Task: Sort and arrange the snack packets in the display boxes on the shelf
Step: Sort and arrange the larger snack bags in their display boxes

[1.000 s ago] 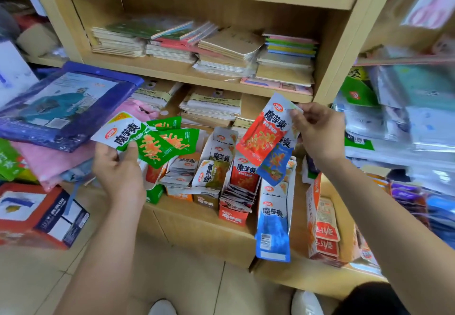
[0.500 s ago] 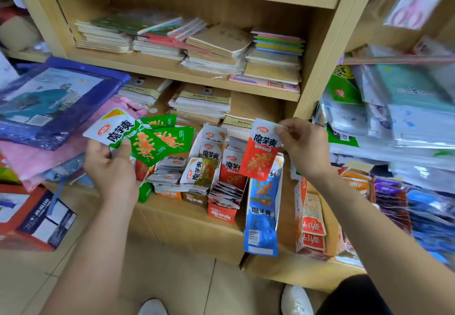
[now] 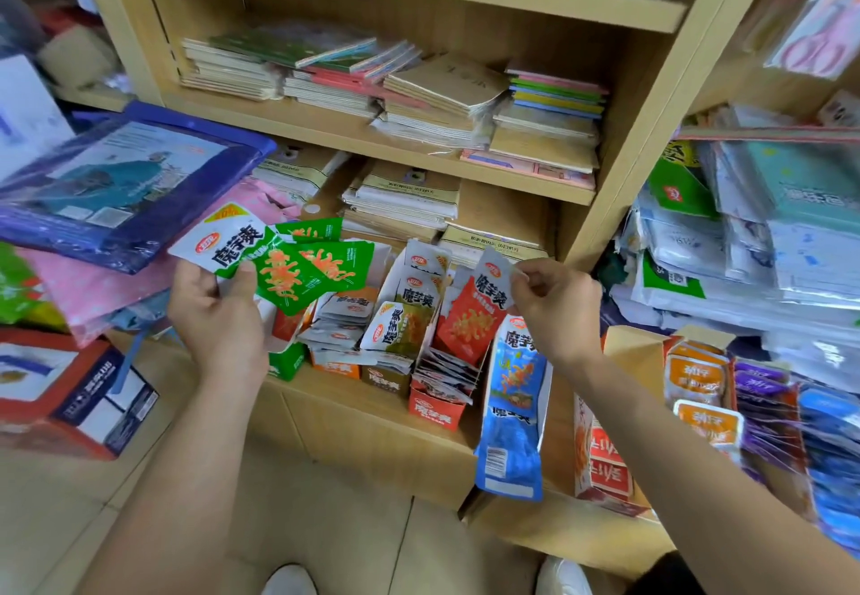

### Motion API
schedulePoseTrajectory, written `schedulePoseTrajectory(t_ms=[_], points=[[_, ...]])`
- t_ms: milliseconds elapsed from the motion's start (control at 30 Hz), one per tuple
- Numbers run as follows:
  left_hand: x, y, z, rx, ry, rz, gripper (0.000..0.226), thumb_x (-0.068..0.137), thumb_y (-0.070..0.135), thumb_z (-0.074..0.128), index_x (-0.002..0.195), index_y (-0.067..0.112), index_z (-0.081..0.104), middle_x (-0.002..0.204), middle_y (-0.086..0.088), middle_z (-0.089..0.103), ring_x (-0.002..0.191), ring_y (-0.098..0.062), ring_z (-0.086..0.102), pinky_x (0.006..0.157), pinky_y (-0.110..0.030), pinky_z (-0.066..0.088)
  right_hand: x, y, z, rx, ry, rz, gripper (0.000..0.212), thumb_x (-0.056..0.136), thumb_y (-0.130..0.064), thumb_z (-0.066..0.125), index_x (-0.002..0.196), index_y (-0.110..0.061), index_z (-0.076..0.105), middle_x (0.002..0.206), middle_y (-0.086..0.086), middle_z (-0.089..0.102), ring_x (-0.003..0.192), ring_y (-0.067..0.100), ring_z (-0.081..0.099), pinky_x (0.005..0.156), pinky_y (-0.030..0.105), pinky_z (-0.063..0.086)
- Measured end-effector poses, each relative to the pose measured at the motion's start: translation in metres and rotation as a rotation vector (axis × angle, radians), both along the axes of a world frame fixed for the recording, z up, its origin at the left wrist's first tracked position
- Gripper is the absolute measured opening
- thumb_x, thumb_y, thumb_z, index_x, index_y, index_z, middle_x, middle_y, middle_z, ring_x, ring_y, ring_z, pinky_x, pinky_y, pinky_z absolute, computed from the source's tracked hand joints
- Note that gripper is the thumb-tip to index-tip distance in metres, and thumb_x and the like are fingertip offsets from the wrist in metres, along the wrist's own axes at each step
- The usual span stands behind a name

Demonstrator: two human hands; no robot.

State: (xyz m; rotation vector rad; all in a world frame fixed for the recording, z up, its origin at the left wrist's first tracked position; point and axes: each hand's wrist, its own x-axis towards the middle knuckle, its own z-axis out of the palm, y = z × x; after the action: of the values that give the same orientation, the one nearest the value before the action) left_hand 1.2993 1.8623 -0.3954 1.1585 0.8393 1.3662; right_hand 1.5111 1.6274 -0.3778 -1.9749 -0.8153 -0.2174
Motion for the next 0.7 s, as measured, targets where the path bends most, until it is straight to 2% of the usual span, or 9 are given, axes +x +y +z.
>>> schedulePoseTrajectory(t_ms=[100,167,233,333,400,467,533,600,700], points=[[-0.002,0.003,0.0,-0.007,-0.016,0.002,0.029,0.093,0.0,0.063,0.117,0.017,0.062,0.085,0.013,0.069,0.091,-0.016,0.064,0.081,-0.044,0.051,-0.006,0.002,0.004,0.032,0.061,-0.046,0.008,0.092,-0.014,0.066,0.098,-0.015,0.072,0.068,-0.008,0.071,0.054,0.006,0.069,0.053,0.034,0.057],[-0.004,0.003,0.001,-0.004,-0.013,0.002,0.028,0.093,0.0,0.062,0.115,0.018,0.062,0.086,0.013,0.07,0.09,-0.016,0.064,0.08,-0.044,0.051,-0.012,0.004,0.006,0.053,0.101,-0.034,0.003,0.091,-0.02,0.068,0.094,-0.019,0.069,0.075,-0.005,0.072,0.056,0.012,0.07,0.056,0.038,0.059],[-0.005,0.003,0.001,-0.005,-0.019,-0.004,0.03,0.093,-0.001,0.062,0.115,0.019,0.062,0.094,0.009,0.072,0.094,-0.017,0.066,0.083,-0.048,0.052,-0.019,0.008,0.01,0.021,0.189,0.057,0.012,0.093,-0.027,0.069,0.092,-0.016,0.069,0.076,-0.002,0.072,0.057,0.016,0.071,0.057,0.039,0.06],[-0.006,0.004,0.0,-0.003,-0.018,0.0,0.031,0.093,0.0,0.063,0.122,0.011,0.061,0.099,0.004,0.072,0.1,-0.021,0.068,0.091,-0.055,0.052,-0.026,0.014,0.015,0.011,0.466,0.234,0.03,0.099,-0.033,0.059,0.091,-0.007,0.072,0.077,0.009,0.074,0.063,0.024,0.073,0.06,0.037,0.061],[-0.007,0.004,0.0,-0.007,-0.023,-0.002,0.034,0.093,0.0,0.063,0.125,0.008,0.06,0.105,-0.001,0.073,0.107,-0.025,0.069,0.096,-0.06,0.051,-0.023,0.015,0.016,0.068,0.542,0.222,0.038,0.103,-0.033,0.052,0.09,-0.003,0.072,0.077,0.013,0.074,0.067,0.029,0.072,0.061,0.039,0.061],[-0.009,0.004,0.002,-0.005,-0.032,0.007,0.035,0.093,0.0,0.063,0.127,0.008,0.059,0.11,-0.006,0.073,0.111,-0.028,0.068,0.097,-0.062,0.051,-0.02,0.017,0.016,0.089,0.555,0.192,0.04,0.105,-0.031,0.049,0.09,-0.002,0.071,0.078,0.014,0.074,0.069,0.031,0.072,0.062,0.04,0.06],[-0.013,0.006,0.003,0.002,-0.038,0.027,0.034,0.092,-0.001,0.063,0.126,0.005,0.059,0.1,-0.001,0.073,0.105,-0.024,0.069,0.097,-0.058,0.053,-0.019,0.022,0.018,0.072,0.545,0.188,0.039,0.105,-0.029,0.049,0.09,-0.001,0.072,0.078,0.014,0.074,0.07,0.032,0.071,0.063,0.039,0.058],[-0.017,0.008,0.003,0.006,-0.031,0.05,0.032,0.092,-0.002,0.063,0.124,0.002,0.059,0.089,0.005,0.069,0.095,-0.018,0.067,0.095,-0.053,0.054,-0.022,0.035,0.025,0.054,0.519,0.222,0.036,0.104,-0.025,0.049,0.091,-0.001,0.072,0.079,0.014,0.073,0.07,0.032,0.071,0.061,0.036,0.056],[-0.026,0.014,0.003,0.022,-0.055,0.062,0.034,0.093,-0.003,0.061,0.125,0.006,0.06,0.089,0.003,0.066,0.095,-0.016,0.065,0.089,-0.039,0.055,-0.031,0.07,0.035,0.011,0.451,0.334,0.025,0.101,-0.014,0.053,0.092,-0.002,0.073,0.08,0.015,0.073,0.067,0.027,0.07,0.059,0.034,0.055]])
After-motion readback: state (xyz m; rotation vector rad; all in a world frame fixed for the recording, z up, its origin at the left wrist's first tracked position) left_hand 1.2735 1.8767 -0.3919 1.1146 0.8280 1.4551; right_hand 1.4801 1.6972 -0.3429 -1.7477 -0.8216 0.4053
